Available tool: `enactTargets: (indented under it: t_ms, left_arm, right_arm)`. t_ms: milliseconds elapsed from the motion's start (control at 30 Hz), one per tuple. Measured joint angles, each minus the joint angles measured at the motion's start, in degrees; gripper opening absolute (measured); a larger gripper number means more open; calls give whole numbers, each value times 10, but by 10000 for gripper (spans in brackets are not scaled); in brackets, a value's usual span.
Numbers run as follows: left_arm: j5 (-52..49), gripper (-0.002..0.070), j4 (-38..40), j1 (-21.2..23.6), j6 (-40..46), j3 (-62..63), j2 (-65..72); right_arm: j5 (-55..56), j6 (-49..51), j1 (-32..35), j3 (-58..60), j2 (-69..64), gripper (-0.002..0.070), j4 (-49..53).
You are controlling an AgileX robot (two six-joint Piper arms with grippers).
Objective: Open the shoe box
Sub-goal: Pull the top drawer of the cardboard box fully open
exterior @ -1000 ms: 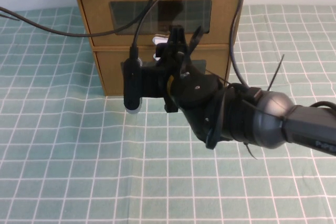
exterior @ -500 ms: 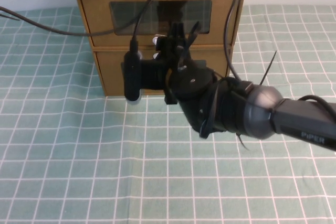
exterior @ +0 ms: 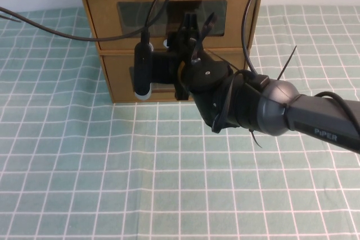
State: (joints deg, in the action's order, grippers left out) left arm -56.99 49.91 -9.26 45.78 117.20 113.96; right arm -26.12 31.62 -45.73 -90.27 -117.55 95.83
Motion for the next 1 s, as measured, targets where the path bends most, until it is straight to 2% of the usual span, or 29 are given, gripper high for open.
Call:
enactTargets:
  t_ms: [333,600,1000]
  left_arm:
    - [0,-5,0,0,-1,0,0]
    - [-13,-5,7,1,-37,16,17]
    - [-98,-6,-16,4,-113,150,88]
  right_arm:
    - [6,-14,11,-5,-8,103,13]
    - [14,-14,15,-7,-9,101,15]
    - [23,-24,12,-9,-1,88,-51]
